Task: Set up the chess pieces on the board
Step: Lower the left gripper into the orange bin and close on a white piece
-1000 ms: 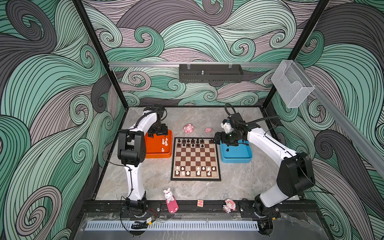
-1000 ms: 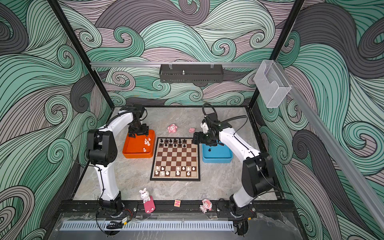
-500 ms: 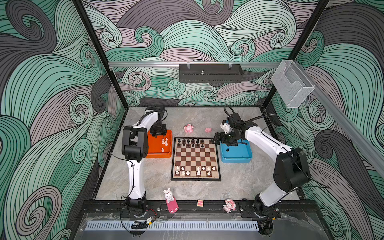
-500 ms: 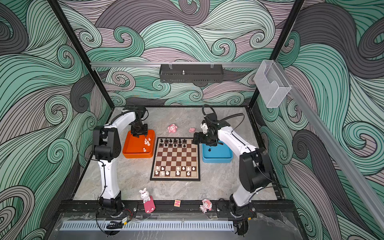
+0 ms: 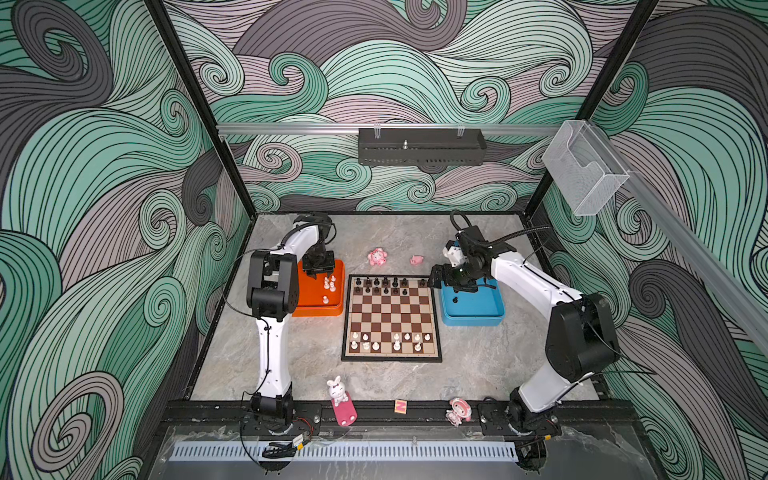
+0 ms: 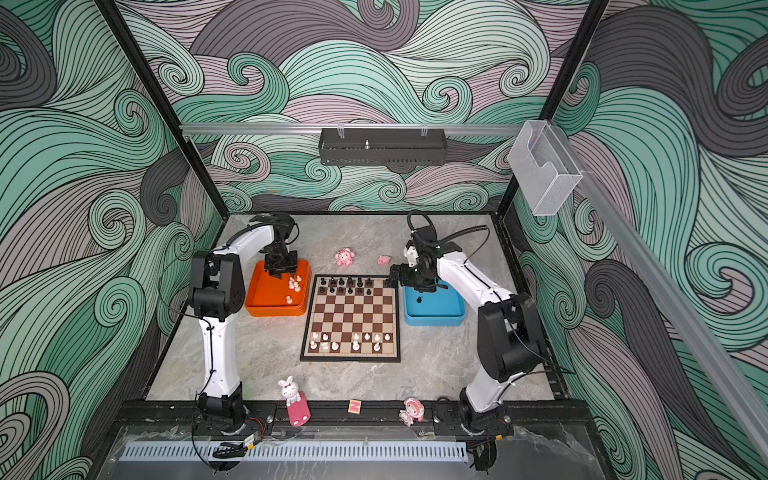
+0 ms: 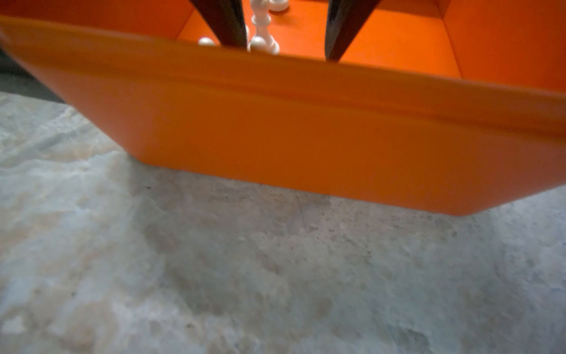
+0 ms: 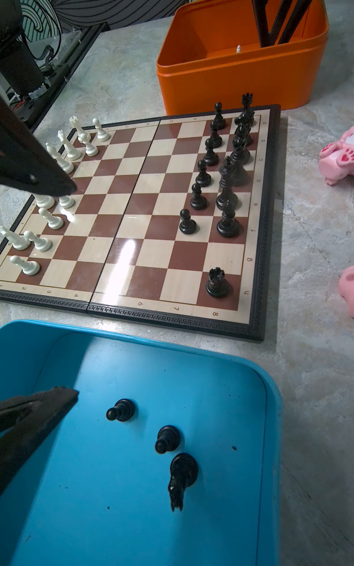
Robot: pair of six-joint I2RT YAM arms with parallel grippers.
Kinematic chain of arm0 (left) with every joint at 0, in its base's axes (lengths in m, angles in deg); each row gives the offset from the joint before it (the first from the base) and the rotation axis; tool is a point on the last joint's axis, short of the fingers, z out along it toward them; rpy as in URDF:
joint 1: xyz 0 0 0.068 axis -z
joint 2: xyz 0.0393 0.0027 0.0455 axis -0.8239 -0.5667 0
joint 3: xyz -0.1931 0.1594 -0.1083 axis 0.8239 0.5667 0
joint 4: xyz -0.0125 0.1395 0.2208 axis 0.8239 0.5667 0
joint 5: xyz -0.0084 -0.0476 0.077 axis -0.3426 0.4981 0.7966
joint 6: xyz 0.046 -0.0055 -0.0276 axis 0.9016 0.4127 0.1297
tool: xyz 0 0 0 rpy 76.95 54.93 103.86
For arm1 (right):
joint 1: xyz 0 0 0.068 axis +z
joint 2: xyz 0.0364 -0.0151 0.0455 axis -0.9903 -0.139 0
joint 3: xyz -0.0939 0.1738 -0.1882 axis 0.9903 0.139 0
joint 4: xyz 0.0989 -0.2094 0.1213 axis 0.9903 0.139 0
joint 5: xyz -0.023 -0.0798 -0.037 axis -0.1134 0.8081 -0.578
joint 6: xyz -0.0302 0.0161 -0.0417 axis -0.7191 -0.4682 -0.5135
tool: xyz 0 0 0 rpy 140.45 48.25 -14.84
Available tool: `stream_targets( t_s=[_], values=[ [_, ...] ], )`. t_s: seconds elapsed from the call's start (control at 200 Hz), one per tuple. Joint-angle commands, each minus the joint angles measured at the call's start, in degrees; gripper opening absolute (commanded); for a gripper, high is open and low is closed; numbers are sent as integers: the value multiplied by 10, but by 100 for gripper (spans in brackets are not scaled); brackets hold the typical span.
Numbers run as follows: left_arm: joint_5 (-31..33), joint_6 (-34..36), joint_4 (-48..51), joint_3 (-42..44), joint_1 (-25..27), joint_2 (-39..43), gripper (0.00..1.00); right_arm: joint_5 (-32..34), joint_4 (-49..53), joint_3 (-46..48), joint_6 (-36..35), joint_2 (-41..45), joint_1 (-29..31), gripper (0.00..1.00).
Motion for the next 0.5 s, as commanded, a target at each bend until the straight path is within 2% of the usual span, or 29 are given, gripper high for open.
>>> stream_targets(
  t_s=[0.0,0.495],
  values=[
    [-9,-6,0,-15,-4,-14,44,-2,1,-7,-8,-6,-5,97],
    [-9,-8,-9,-13,-3,-20,28,-5,1,-6,-12,-9,-10,97]
  ],
)
